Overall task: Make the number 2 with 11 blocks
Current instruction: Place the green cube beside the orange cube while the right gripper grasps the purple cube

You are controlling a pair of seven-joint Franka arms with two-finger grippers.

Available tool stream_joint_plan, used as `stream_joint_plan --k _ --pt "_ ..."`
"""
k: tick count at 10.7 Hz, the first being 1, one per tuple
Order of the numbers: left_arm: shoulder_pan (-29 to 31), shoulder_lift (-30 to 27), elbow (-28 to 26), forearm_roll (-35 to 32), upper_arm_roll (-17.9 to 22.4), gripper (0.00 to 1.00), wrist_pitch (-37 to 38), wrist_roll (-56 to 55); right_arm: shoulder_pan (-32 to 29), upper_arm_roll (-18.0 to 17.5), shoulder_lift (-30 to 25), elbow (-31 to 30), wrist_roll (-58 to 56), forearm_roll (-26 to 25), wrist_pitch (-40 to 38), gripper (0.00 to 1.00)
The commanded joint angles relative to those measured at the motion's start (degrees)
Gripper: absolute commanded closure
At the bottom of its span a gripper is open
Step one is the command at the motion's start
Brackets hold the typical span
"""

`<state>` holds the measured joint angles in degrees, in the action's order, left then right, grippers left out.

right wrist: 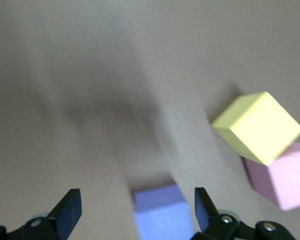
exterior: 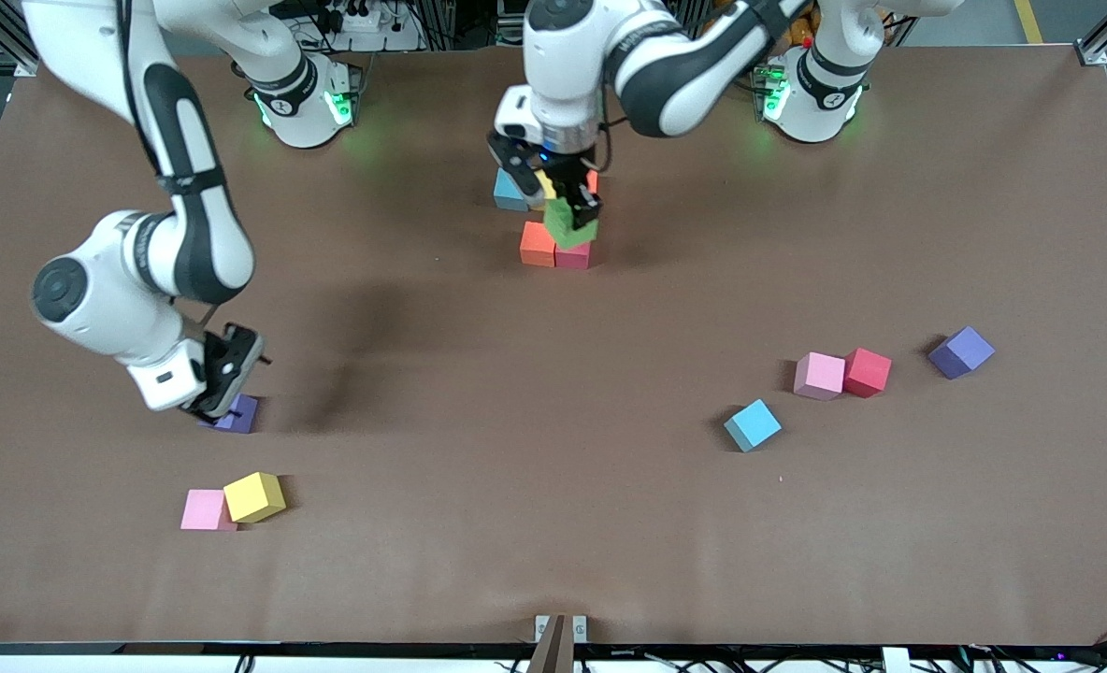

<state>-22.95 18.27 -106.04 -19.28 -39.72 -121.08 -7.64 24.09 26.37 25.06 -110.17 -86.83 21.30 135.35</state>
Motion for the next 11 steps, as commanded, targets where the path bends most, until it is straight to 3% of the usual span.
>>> stream_joint_plan --k 1,4,7,11 --pt "-8.7 5.9 7.0 -0.9 7.0 0.67 -0.2 3.8 -5.3 -0.8 8.0 7.7 -9.7 0.9 -0.8 0.0" --pt "-16.4 11.8 13.9 -0.4 12.5 0.68 -0.2 7.4 -10.1 -2.5 12.7 10.5 -15.1 1.6 -1.3 0.0" --pt "-21.8 15.9 18.9 3.0 17.7 0.68 -0.2 14.1 -13.1 -6.5 13.6 10.6 -14.9 1.9 -2.4 0.0" --pt "-25.2 18.1 19.9 3.8 20.0 0.68 -0.1 17.9 -12.7 -6.7 13.6 17.2 -12.1 1.6 -15.2 0.0"
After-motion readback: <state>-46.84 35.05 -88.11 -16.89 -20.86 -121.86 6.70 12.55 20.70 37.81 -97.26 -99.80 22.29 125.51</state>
